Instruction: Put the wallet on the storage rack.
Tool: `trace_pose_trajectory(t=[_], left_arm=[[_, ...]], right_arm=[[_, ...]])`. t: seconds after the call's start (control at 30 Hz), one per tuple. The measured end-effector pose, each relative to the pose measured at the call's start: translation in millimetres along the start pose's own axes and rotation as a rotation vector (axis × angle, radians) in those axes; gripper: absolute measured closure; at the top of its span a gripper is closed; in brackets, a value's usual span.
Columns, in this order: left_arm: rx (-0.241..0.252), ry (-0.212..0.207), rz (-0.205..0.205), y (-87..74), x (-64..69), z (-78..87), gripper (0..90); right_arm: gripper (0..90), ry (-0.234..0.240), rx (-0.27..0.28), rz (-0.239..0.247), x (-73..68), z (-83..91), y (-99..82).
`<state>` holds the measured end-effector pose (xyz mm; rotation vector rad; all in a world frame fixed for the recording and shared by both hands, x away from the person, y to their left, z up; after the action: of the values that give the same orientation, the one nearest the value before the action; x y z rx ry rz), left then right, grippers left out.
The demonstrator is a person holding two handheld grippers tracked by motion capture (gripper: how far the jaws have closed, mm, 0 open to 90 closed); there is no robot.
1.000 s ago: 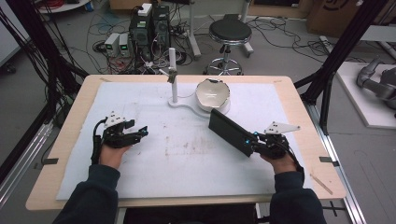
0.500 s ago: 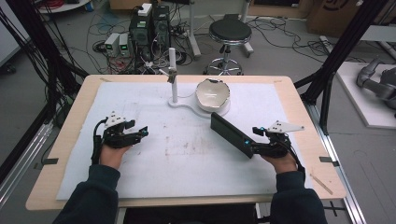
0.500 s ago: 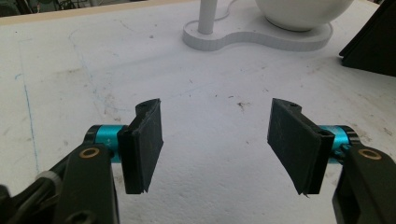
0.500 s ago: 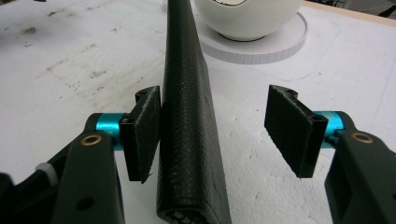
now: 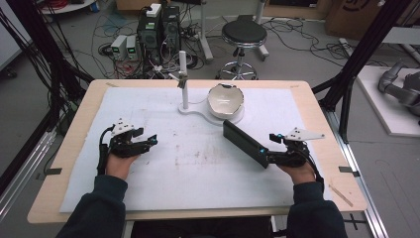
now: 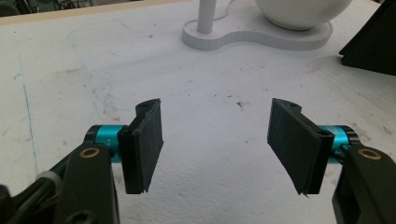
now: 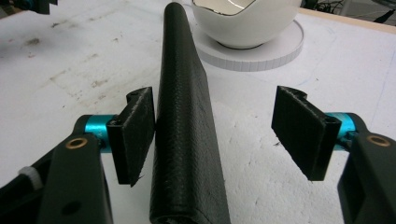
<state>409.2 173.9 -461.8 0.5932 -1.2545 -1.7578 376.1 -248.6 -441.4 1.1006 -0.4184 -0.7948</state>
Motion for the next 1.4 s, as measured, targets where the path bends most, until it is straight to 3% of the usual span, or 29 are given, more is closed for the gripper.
trace_pose_trajectory(t=[0.1, 0.17, 0.2, 0.27, 0.4, 0.47, 0.53, 0.57, 0.97, 1.17, 1.3, 1.4], left_arm=[[0.0, -0.001, 0.002, 0.0, 0.1, 0.0, 35.6], [0.0, 0.0, 0.001, 0.0, 0.0, 0.0, 35.6], [0.001, -0.001, 0.0, 0.0, 0.1, 0.0, 35.6], [-0.001, 0.0, -0.001, 0.0, 0.2, 0.1, 35.6], [-0.001, -0.001, 0.001, -0.2, -0.1, 0.0, 35.6], [-0.004, -0.001, -0.001, -0.5, 0.0, -0.1, 35.6], [-0.004, -0.003, -0.004, -0.5, 0.2, -0.3, 35.7], [-0.005, -0.002, -0.003, -0.5, 0.3, -0.4, 35.8], [-0.01, -0.006, -0.003, -1.2, 1.9, -1.2, 35.8], [-0.012, -0.008, -0.005, -1.3, 2.2, -1.2, 35.9], [-0.011, -0.008, -0.003, -1.4, 2.2, -1.7, 35.9], [-0.014, -0.009, -0.008, -1.7, 2.7, -2.0, 36.2]], right_arm=[[34.2, -0.006, -0.026, 0.017, -0.5, -2.1, -2.9], [50.4, -0.013, -0.067, 0.034, 0.5, -3.2, -7.3], [65.8, -0.014, -0.088, 0.024, 1.5, -3.2, -9.8], [72.8, -0.009, -0.089, 0.0, 3.2, -0.9, -10.6], [73.4, -0.074, -0.047, 0.042, 7.7, 6.5, -0.5], [70.8, -0.077, -0.021, 0.018, 9.9, 8.7, 2.0], [51.0, -0.077, -0.007, -0.002, 13.8, 8.1, -0.1], [48.9, -0.09, -0.008, -0.026, 15.9, 8.0, -1.1], [46.9, -0.066, 0.052, -0.102, 20.5, 12.3, 2.6], [50.8, -0.032, -0.018, -0.167, 22.3, 4.8, -10.5], [48.3, -0.016, 0.064, -0.205, 21.2, 11.1, 0.8], [48.9, -0.018, 0.065, -0.21, 22.4, 12.1, 0.8]])
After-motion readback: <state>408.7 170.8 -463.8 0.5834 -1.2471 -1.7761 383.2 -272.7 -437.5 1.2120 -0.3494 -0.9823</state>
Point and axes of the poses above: each handheld gripper's, and its own axes: z roughly backward along the jaws, y roughly out of its top, x roughly to its right, the point moved 8 cm from there along -z, roughly forward along the jaws, and after that the axes turned 5 degrees about x, right-handed, at the moved point
